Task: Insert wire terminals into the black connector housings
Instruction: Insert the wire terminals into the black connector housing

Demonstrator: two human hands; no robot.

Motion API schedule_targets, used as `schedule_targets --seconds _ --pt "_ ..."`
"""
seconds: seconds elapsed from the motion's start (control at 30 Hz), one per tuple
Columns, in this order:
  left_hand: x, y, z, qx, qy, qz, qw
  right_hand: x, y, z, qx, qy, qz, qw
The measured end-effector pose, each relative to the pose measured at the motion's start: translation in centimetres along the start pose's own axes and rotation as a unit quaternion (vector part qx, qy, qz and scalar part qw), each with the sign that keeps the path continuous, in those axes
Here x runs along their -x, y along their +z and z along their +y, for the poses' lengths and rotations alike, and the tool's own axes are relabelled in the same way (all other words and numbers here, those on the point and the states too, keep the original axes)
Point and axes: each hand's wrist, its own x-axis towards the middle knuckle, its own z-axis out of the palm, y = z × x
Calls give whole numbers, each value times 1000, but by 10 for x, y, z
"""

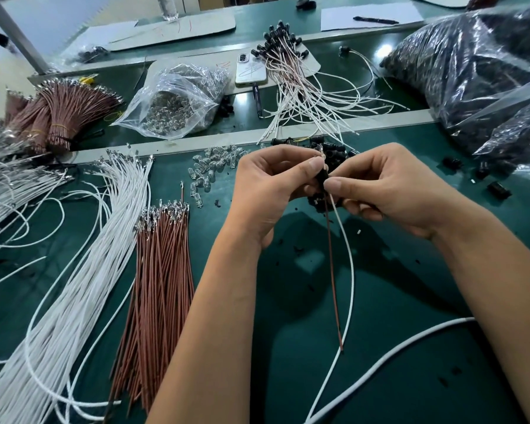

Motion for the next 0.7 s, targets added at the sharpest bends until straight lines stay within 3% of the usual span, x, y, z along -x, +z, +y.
schedule_targets --seconds 0.37,0.7 --pt "-4 -2 -1 -13 -5 69 998 0 0 1 15 21 -20 999" --pt "-1 0 3 15 -35 82 996 1 0 -2 9 40 -35 999"
